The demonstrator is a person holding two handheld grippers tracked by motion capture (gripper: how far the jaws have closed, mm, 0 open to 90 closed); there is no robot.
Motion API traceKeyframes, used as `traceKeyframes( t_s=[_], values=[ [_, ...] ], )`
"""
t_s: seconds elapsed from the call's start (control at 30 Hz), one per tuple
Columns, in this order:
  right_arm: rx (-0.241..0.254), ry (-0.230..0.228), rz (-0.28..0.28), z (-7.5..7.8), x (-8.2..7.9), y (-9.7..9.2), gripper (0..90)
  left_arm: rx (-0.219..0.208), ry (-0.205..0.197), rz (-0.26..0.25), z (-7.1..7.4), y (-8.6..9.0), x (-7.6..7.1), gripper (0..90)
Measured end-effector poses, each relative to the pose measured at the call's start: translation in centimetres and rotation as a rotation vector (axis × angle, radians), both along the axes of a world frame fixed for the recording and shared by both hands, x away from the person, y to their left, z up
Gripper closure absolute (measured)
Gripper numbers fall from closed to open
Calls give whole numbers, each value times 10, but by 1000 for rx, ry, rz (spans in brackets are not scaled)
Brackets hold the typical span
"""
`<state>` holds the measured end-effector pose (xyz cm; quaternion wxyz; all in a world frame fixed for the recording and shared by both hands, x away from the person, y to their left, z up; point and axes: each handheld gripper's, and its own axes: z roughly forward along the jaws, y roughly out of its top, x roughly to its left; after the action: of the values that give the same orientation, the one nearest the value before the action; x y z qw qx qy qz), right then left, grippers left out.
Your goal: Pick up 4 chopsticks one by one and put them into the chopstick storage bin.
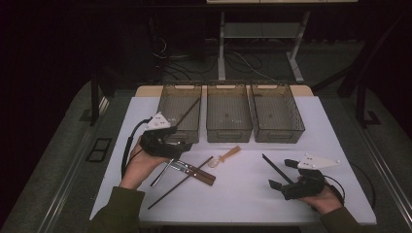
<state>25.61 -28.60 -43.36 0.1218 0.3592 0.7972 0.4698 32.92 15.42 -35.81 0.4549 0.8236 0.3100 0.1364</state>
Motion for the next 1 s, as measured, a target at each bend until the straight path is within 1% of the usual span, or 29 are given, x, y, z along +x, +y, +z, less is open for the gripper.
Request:
traceKeyframes(
  t_s=[0.37, 0.5, 0.67, 0.87, 1.0],
  values=[
    [-1, -1, -3, 0, 0, -1, 14, -14, -5, -9, -17, 7, -22, 155],
    [1, -3, -5, 0, 0, 0, 14, -22, -8, -5, -25, 10, -30, 155],
    [0, -3, -6, 0, 0, 0, 14, -32, -7, 13, -34, 15, -40, 159],
    [-2, -3, -8, 0, 0, 0, 14, -35, -13, 8, -42, 19, -53, 194],
    [-6, -6, -8, 0, 0, 0, 14, -34, 3, 13, -49, 23, -60, 245]
  ],
)
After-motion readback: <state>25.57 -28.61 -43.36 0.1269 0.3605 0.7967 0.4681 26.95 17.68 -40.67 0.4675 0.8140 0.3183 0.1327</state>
